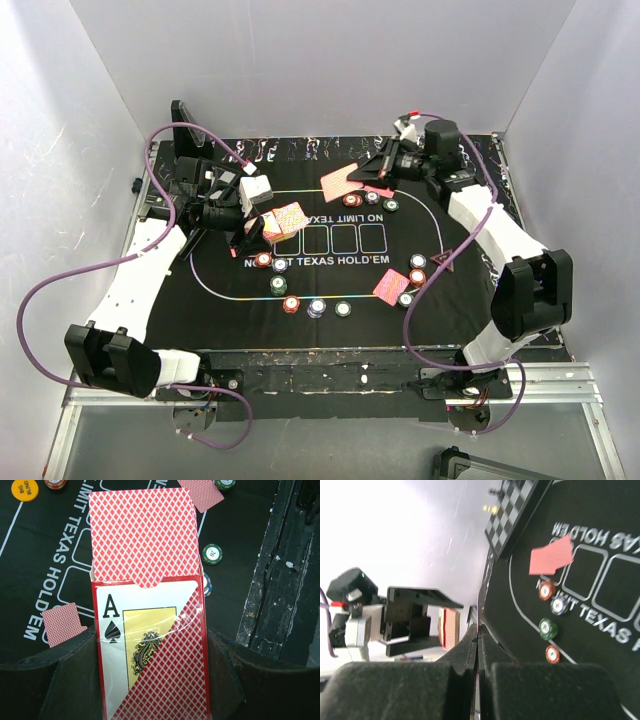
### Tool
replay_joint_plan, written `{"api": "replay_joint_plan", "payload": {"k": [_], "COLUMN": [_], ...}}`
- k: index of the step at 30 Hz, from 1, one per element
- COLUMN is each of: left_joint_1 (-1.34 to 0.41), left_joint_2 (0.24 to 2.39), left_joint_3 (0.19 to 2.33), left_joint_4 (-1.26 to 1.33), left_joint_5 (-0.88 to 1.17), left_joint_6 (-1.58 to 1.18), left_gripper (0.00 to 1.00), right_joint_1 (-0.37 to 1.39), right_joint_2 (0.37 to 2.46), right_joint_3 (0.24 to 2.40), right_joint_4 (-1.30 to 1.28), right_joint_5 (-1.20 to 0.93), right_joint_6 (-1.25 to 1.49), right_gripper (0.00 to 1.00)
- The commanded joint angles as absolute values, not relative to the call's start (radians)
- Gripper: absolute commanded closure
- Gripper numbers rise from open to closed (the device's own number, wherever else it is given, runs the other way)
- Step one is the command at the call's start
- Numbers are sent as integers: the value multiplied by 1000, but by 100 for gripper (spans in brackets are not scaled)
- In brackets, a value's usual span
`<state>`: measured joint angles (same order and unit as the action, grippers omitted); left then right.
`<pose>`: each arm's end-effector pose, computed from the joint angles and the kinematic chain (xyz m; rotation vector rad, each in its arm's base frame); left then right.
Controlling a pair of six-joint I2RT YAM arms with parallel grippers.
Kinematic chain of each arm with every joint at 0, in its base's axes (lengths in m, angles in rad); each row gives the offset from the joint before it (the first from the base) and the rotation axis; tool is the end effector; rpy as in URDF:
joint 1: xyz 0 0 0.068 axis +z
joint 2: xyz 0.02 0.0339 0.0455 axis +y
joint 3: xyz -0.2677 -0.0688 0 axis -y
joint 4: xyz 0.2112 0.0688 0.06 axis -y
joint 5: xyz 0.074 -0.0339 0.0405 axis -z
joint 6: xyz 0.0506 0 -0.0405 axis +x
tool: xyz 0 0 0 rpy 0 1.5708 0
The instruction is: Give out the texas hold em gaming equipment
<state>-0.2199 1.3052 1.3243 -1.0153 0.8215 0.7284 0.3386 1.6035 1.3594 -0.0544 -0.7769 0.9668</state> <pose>0.2054 -0.0839 0.3448 1.3020 1.8945 -0.7916 0.3216 0.1509 0.3559 0.0435 2.1151 1.5668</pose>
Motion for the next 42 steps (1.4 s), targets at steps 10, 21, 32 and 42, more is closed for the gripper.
{"api": "replay_joint_plan", "payload": {"k": [10, 21, 32, 42], "left_joint_1": [-224, -224, -224, -222], "left_joint_2": [1316, 1325, 1327, 1307], "left_joint_3": [1373, 1370, 1359, 1348], "left_joint_4": [-989, -976, -970, -965], "left_joint_5": [874, 888, 877, 868], "left_joint_6": [716, 713, 707, 698], "left_gripper": [100, 100, 100, 100], "right_joint_1": [104, 78, 80, 77], "right_joint_2": [1989, 2244, 2307, 2217], "right_joint_3": [1601, 1861, 1884, 1864], "right_joint_4": [-41, -216, -347, -468], "right_joint_5": [-572, -272, -184, -72], "right_joint_6": [943, 914, 928, 894], "right_gripper": [99, 99, 61, 29]}}
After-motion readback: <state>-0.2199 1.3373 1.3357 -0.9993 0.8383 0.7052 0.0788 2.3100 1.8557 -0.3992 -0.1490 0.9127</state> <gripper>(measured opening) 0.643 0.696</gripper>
